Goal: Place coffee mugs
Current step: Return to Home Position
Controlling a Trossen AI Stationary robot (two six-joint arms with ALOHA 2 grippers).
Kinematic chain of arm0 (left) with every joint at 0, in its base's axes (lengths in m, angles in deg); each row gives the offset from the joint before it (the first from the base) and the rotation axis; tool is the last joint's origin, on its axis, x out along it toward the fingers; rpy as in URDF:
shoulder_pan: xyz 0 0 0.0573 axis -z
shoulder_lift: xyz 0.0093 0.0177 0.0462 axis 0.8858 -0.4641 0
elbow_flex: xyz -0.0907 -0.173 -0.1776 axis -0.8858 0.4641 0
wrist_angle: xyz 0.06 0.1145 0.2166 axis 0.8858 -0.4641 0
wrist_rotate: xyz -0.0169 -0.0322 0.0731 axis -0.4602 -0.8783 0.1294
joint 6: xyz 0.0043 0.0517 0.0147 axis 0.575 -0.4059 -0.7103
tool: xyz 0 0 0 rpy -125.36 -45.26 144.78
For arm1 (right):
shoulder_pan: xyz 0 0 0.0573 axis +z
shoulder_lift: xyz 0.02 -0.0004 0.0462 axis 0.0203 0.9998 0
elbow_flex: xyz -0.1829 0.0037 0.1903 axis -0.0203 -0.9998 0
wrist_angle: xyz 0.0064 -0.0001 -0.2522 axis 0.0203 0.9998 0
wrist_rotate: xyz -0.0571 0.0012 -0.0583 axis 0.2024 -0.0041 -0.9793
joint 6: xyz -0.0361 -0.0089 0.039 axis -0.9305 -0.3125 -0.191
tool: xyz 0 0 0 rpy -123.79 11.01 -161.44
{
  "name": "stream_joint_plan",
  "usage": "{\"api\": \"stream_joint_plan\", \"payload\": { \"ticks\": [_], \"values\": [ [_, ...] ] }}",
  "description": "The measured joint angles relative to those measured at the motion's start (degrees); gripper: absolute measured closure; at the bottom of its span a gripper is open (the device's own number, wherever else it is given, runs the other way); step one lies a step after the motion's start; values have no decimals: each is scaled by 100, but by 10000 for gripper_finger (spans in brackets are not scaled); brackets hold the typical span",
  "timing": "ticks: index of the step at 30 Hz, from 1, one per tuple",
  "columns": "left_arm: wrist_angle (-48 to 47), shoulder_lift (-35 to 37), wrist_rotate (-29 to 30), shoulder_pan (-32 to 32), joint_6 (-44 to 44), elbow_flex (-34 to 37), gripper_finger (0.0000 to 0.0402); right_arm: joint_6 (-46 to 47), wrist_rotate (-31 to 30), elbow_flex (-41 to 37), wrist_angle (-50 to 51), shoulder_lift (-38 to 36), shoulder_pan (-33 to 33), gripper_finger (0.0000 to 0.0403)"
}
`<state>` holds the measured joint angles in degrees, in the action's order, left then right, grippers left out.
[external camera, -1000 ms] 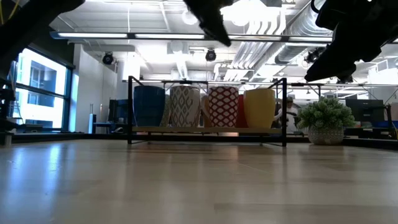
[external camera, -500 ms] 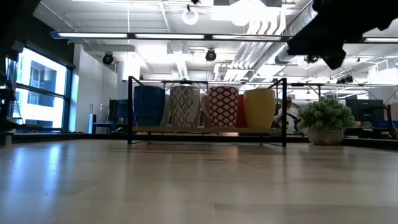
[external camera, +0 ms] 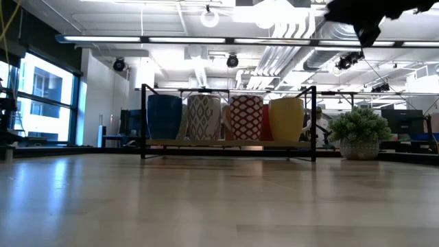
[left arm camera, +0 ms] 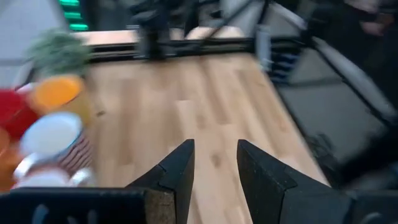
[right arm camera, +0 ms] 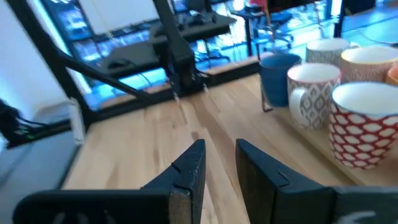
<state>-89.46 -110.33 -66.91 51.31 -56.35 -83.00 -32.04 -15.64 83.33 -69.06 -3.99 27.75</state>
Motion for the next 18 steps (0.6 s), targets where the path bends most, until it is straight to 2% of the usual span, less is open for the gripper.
{"api": "stream_joint_plan", "payload": {
  "ticks": [4, 8, 13, 18],
  "values": [
    [1413, 1303, 1238, 479, 932, 1910, 291, 21, 228, 0, 617, -720, 2, 324],
    [2331, 2294, 2123, 949, 1349, 3300, 291, -237, 360, -2, 1205, -1147, 0, 324],
    [2907, 2946, 3031, 1484, 1567, 4484, 291, -675, 571, -471, 938, -1499, 0, 324],
    [3367, 3202, 3594, 1862, 1483, 5189, 291, -728, 764, -1291, 83, -1768, 2, 324]
  ]
}}
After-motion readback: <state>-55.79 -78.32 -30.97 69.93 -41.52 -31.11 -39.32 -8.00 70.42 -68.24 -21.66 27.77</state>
